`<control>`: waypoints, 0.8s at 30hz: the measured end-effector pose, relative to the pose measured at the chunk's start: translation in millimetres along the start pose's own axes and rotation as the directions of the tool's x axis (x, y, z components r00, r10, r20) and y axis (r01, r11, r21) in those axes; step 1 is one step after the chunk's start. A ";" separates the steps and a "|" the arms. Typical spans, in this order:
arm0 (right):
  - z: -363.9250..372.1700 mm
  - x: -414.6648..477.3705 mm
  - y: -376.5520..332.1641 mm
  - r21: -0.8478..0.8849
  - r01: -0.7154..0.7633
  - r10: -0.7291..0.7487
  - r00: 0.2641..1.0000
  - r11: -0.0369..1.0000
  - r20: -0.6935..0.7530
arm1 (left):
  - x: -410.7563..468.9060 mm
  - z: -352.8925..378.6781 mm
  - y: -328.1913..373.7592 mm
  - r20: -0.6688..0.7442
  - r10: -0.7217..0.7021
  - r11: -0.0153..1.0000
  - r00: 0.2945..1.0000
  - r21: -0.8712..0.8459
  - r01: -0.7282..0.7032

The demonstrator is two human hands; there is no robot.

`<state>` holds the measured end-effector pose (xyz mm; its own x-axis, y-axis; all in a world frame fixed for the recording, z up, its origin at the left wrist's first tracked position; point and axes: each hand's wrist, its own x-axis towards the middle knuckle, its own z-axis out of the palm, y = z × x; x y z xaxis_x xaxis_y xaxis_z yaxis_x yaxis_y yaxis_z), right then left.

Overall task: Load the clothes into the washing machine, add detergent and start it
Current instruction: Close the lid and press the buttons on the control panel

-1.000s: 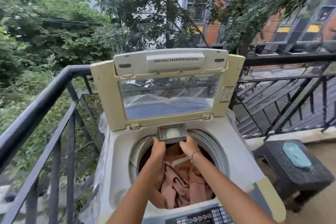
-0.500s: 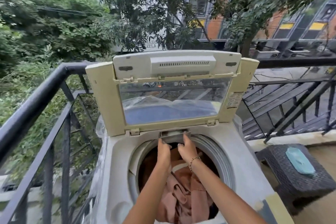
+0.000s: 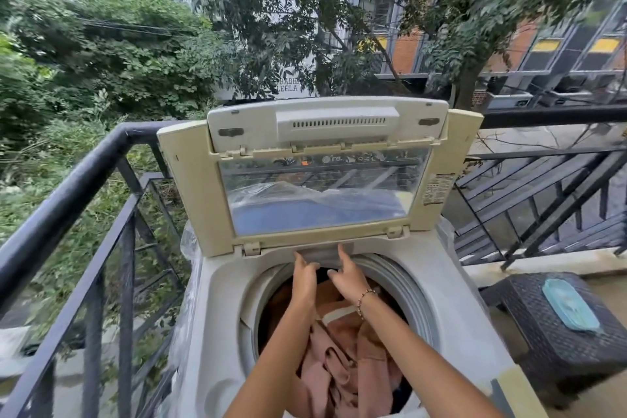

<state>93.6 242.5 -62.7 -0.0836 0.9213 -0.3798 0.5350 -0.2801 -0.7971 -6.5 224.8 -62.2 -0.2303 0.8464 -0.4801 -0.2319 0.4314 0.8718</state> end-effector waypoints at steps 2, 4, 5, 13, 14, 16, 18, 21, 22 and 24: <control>-6.2 -0.5 -2.7 0.057 0.049 -0.046 0.997 0.997 -0.056 | -4.3 -3.2 4.5 -0.056 0.067 0.995 0.996 0.083 -0.062; -13.6 -2.3 -11.0 0.129 0.132 -0.111 0.981 0.983 -0.157 | -13.1 -6.8 14.2 -0.115 0.207 0.967 0.971 0.176 -0.185; -18.1 -4.5 -17.0 0.157 0.178 -0.142 0.967 0.971 -0.213 | -19.2 -8.2 21.4 -0.131 0.288 0.941 0.948 0.221 -0.256; -70.7 -42.1 -86.6 -0.074 0.575 -0.528 0.684 0.815 -0.504 | -59.7 -15.8 112.8 0.003 0.864 0.431 0.504 0.516 -0.741; -79.2 -47.5 -95.9 -0.147 0.621 -0.592 0.610 0.770 -0.527 | -63.9 -18.0 126.4 0.041 0.922 0.297 0.384 0.561 -0.772; -97.3 -57.4 -114.8 -0.303 0.684 -0.710 0.449 0.664 -0.542 | -69.8 -21.4 154.4 0.138 0.978 0.035 0.159 0.637 -0.770; -117.1 -61.5 -136.0 -0.468 0.674 -0.796 0.317 0.572 -0.516 | -71.3 -23.7 184.0 0.206 0.977 -0.114 0.045 0.693 -0.712; -147.8 -59.8 -167.9 -0.651 0.562 -0.852 0.226 0.510 -0.473 | -69.0 -30.7 223.5 0.225 0.974 -0.165 0.017 0.764 -0.624; -157.2 -57.9 -177.3 -0.683 0.535 -0.862 0.218 0.497 -0.457 | -66.9 -34.3 234.1 0.239 0.970 -0.173 0.033 0.784 -0.596; -173.3 -52.8 -192.1 -0.720 0.509 -0.880 0.231 0.472 -0.414 | -62.0 -40.9 249.4 0.301 0.950 -0.211 0.080 0.813 -0.543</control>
<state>141.0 294.4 191.8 -0.1419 0.5712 0.8085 0.8154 0.5306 -0.2317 -88.7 267.2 181.0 0.0453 0.5716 0.8193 0.9423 -0.2967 0.1549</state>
